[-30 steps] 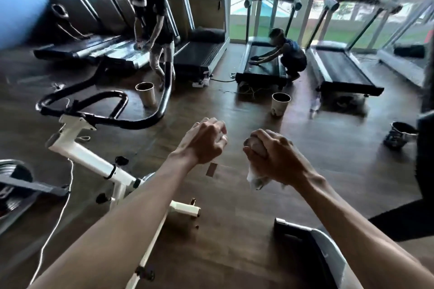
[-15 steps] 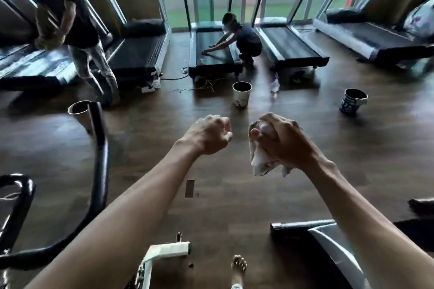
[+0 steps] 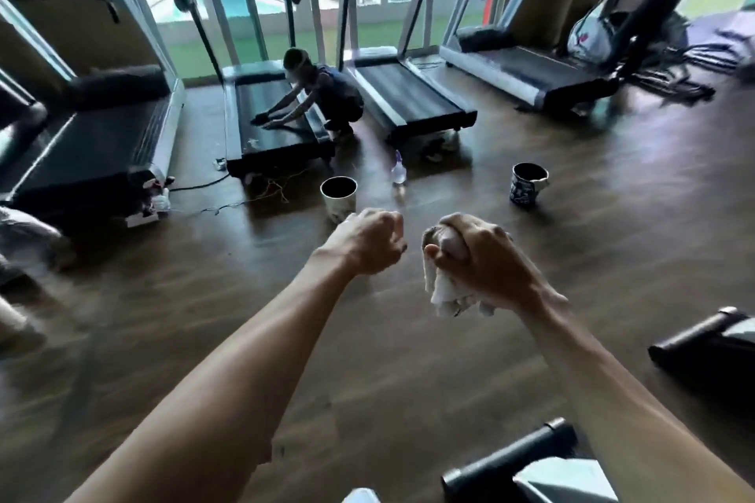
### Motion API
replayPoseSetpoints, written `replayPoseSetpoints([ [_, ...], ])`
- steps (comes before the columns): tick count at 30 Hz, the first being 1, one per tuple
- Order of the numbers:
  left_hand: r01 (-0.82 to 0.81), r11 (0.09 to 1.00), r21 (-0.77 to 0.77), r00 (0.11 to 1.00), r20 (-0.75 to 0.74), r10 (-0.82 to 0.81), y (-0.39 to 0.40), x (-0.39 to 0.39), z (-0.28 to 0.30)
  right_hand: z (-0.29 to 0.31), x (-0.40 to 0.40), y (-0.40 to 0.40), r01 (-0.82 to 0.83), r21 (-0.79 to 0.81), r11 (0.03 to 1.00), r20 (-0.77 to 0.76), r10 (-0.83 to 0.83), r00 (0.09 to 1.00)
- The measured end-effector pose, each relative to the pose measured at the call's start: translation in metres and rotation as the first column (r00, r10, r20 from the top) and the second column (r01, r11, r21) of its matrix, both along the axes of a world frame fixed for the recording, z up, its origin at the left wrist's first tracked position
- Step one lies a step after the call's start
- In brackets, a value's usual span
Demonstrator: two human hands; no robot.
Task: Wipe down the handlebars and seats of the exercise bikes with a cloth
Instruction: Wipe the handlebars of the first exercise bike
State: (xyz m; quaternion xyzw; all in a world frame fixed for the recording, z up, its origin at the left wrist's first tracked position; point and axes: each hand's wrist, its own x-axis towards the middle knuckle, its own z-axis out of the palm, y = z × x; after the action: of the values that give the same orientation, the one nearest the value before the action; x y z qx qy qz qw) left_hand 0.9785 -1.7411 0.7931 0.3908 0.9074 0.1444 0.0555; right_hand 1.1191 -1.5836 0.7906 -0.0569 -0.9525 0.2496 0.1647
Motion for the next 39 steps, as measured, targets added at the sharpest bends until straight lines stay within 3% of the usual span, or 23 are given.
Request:
replayPoseSetpoints([
  [8,0.336,0.941,-0.031,0.942,0.001,-0.336,0.217,-0.084,-0.011,-0.004,-0.048,0.171,0.313,-0.042,0.949,-0.06,-0.315,0.947],
  [12,0.471,0.881,-0.039,0.882,0.023,-0.471,0.337,-0.117,-0.006,0.0,-0.053,0.258,0.475,-0.04,0.879,-0.046,-0.477,0.878],
  [15,0.581,0.813,-0.04,0.814,0.018,-0.581,0.43,-0.115,-0.003,-0.002,-0.046,0.322,0.628,-0.032,0.777,-0.05,-0.629,0.776],
  [23,0.827,0.56,-0.052,0.562,0.032,-0.827,0.625,-0.043,-0.02,-0.018,0.021,0.447,0.83,-0.059,0.555,-0.006,-0.832,0.555],
  [32,0.961,0.262,-0.086,0.27,0.093,-0.958,0.834,0.068,-0.031,-0.03,0.131,0.593,0.958,-0.016,0.285,-0.058,-0.957,0.283],
  [36,0.985,0.174,-0.008,0.172,0.21,-0.962,0.906,0.136,-0.027,-0.02,0.179,0.639,0.99,0.018,0.14,-0.102,-0.985,0.141],
  [39,0.981,0.117,0.154,0.035,0.452,-0.891,0.939,0.196,-0.014,-0.013,0.215,0.663,1.0,0.018,-0.006,-0.126,-0.992,-0.004],
])
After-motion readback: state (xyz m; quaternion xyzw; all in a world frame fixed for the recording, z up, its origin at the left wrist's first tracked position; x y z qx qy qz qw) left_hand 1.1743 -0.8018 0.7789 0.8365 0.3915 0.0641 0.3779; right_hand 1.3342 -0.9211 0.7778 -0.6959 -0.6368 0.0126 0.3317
